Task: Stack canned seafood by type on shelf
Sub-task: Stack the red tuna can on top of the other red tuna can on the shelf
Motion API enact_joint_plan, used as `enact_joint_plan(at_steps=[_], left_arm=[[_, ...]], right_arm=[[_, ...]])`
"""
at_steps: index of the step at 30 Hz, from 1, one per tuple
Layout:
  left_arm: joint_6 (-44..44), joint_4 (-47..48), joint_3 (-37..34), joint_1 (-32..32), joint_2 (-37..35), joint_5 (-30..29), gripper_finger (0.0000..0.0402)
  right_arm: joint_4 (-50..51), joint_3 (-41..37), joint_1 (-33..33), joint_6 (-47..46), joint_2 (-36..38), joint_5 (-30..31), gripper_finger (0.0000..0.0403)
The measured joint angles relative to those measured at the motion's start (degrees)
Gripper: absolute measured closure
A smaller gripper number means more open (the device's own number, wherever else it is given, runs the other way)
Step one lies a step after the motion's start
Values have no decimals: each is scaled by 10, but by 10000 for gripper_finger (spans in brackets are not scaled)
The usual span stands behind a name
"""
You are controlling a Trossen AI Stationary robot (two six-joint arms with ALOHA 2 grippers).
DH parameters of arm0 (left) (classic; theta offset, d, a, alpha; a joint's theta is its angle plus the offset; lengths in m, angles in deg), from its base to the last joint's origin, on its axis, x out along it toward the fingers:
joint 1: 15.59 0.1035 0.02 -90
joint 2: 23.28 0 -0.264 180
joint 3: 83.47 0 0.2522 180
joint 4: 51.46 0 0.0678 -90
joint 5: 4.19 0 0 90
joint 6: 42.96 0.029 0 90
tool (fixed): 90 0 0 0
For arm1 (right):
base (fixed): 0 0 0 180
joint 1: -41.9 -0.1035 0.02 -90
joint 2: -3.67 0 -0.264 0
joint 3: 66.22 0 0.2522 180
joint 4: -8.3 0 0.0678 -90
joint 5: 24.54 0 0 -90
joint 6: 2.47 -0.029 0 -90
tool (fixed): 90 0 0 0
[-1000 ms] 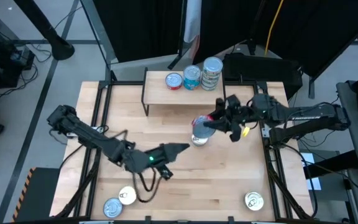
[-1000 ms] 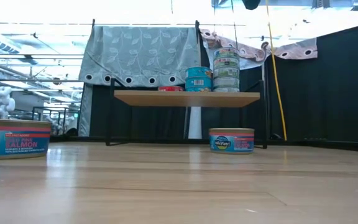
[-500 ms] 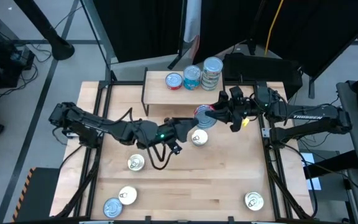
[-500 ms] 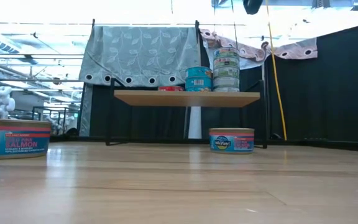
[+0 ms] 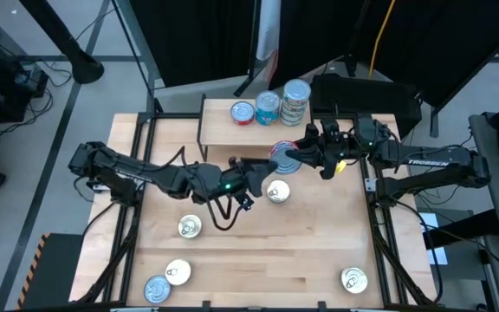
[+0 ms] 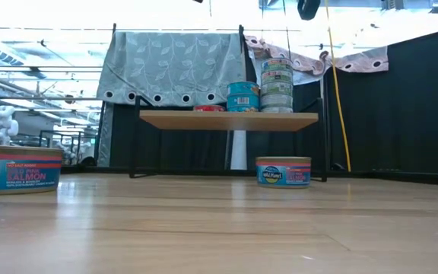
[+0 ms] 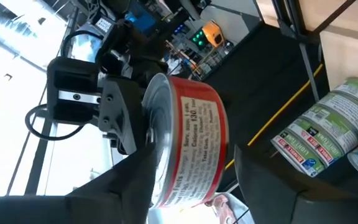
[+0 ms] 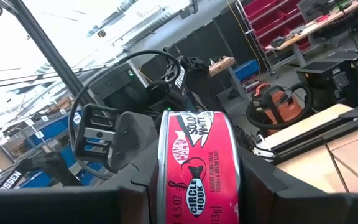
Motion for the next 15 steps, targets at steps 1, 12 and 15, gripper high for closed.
enact_joint_plan(at_steps=[1,12,15], left_arm=[[0,0,0,1,0,1,195],[-3,6,0,5,0,33,237],[-4,6,0,5,0,35,238]], right_arm=[[0,0,0,0,0,0,273],[-8,0,0,-8,-15,-2,273],[-15,1,0,-15,-20,-2,273]])
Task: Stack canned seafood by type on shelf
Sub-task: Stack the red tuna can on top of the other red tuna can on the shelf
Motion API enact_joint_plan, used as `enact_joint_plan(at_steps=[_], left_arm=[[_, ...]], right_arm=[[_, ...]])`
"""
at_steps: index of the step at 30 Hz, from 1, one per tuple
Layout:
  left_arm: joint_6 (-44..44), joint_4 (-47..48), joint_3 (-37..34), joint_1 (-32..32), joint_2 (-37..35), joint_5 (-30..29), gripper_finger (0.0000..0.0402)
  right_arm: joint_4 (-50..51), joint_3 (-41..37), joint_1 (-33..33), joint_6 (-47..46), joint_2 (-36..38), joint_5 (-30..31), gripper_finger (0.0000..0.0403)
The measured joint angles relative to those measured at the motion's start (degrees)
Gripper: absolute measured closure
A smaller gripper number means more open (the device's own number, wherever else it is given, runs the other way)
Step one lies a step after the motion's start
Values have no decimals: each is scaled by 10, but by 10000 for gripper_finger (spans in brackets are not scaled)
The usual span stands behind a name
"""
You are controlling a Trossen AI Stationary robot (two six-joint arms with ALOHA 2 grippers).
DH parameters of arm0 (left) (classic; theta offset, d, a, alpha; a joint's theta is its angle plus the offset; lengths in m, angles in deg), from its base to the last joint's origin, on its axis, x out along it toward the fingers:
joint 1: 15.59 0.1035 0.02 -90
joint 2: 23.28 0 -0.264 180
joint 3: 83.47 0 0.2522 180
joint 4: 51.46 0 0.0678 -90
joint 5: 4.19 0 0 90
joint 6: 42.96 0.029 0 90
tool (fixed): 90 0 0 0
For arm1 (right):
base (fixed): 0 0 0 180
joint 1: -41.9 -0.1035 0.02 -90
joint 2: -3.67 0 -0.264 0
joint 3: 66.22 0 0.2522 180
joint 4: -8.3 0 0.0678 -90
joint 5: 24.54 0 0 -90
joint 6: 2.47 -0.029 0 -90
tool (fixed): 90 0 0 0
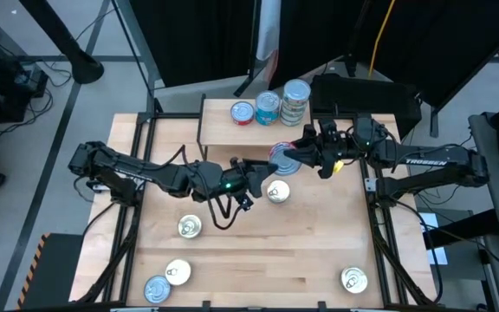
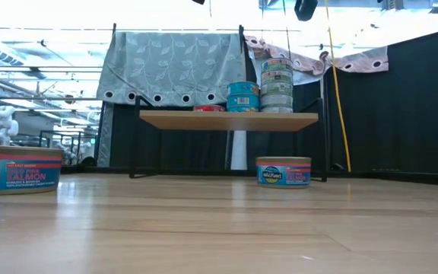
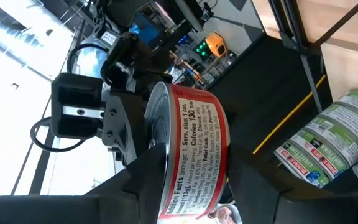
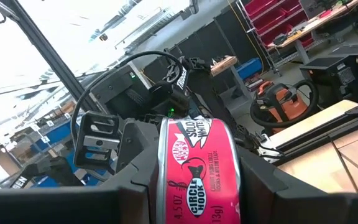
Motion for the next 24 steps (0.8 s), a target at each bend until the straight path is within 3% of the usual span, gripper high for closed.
enact_joint_plan(at_steps=[7,17,20,24], left_arm=[[-14,0,0,-5,0,1,246],[-26,-2,0,-9,1,-15,328],[-40,0,0,-9,1,-25,345],[-68,8,0,-9,1,-30,351]], right_arm=[[-7,0,0,-3,-2,-8,263],[1,0,0,-1,-4,-12,222],[1,0,0,2,-4,-11,231],[6,-1,0,13,-4,-3,276]])
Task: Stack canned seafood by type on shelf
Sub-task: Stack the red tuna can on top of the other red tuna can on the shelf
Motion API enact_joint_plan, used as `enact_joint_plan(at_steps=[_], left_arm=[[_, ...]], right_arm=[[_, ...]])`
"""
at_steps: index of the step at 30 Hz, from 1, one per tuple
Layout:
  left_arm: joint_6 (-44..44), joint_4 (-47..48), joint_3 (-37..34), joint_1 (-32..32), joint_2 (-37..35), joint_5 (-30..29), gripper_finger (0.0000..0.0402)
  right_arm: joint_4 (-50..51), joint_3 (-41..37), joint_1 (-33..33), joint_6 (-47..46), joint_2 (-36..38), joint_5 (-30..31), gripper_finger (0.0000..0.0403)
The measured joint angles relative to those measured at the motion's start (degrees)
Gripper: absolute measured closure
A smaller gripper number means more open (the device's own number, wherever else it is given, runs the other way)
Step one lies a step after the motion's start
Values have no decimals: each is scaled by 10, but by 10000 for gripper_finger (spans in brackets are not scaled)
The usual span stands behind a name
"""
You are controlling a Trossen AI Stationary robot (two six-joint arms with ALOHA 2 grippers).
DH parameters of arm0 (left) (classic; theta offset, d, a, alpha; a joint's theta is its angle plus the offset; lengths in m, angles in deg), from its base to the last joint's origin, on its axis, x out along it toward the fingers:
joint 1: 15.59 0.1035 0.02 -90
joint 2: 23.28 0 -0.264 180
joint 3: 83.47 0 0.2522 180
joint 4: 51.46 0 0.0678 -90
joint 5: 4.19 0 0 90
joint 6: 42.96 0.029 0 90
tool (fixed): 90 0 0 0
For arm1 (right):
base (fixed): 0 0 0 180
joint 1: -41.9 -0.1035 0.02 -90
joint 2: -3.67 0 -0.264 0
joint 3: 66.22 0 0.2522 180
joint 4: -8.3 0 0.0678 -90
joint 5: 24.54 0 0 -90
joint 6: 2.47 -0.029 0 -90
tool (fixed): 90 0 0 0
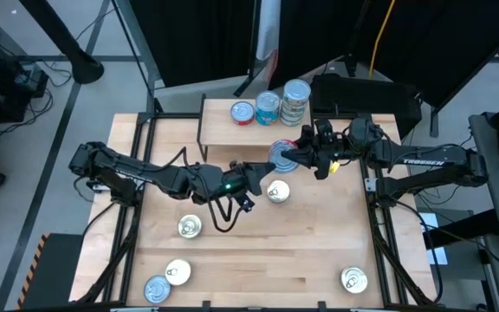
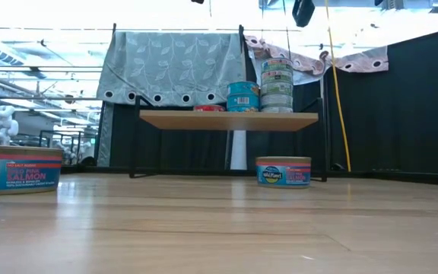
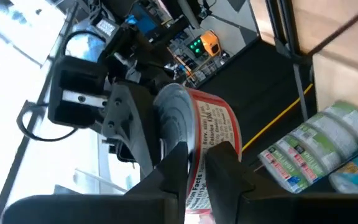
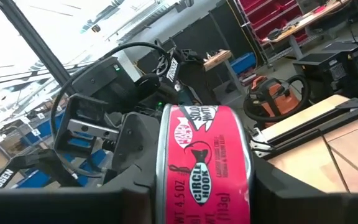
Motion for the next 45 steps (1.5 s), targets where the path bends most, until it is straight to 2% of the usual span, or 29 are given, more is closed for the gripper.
enact_joint_plan(at_steps=[5,12,15,17,20,29,37,45], left_arm=[[-81,-1,0,0,0,-13,335],[-110,2,1,-27,-2,-78,240],[-85,6,1,-41,-2,-88,186],[-58,12,1,-40,-2,-72,153],[6,3,1,-30,-2,-45,126],[128,-87,1,-2,-2,-5,125],[140,-89,1,-8,-2,14,126],[148,-86,0,1,-1,39,127]], right_arm=[[-1,0,1,13,0,9,284],[-4,0,18,3,11,3,284],[-12,0,19,-7,19,3,284],[-25,0,19,-18,19,3,284],[-30,0,14,-28,19,3,284],[-50,0,-27,-38,13,50,284],[-61,0,-33,-33,6,51,278],[-113,0,-40,-36,-26,50,283]])
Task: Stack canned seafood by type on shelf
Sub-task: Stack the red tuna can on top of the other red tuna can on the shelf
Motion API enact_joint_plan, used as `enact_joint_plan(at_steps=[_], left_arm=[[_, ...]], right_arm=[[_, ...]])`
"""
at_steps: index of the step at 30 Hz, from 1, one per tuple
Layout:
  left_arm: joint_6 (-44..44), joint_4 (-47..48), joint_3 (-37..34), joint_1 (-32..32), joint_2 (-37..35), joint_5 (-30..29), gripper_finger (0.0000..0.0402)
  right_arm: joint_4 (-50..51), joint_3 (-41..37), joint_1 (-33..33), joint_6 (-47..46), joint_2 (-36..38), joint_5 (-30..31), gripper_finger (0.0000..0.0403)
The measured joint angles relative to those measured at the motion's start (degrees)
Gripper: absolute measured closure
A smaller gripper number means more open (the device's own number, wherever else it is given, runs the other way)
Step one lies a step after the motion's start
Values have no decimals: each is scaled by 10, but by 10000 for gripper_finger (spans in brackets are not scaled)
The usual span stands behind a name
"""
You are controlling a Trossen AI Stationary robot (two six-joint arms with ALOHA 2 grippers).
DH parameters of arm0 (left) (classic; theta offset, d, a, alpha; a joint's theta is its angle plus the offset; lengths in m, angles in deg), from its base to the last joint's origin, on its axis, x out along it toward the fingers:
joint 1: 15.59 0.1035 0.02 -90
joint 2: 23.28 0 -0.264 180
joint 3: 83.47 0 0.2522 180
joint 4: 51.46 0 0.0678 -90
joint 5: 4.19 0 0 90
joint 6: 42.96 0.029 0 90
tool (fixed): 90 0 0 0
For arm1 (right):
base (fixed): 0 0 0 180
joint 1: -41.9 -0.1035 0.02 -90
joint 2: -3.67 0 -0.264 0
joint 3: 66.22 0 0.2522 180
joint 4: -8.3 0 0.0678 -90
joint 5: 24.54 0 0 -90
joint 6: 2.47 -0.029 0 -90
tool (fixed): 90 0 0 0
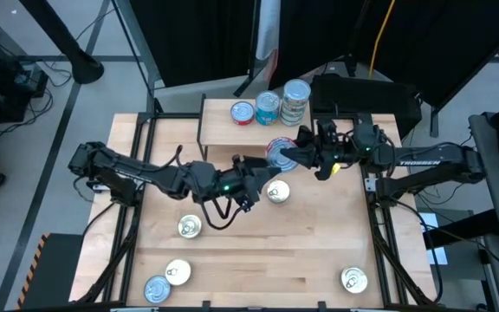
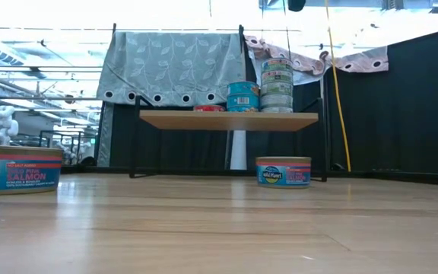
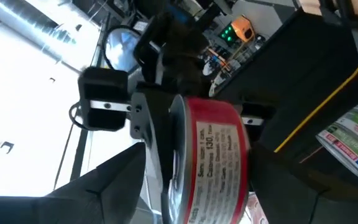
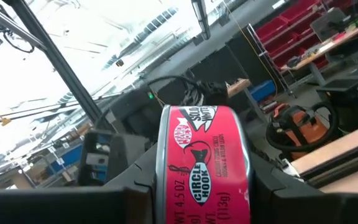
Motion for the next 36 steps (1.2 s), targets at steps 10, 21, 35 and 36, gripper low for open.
enact_joint_plan(at_steps=[10,21,35,36], left_arm=[[-5,1,0,2,0,-30,216],[-83,3,0,-6,1,-65,261],[-350,64,0,78,-31,-208,261],[-383,85,0,96,-36,-207,261]], right_arm=[[-8,0,-3,-1,-15,-3,278],[1,0,-2,47,-10,6,202],[185,0,16,200,165,95,77],[194,0,14,201,179,94,78]])
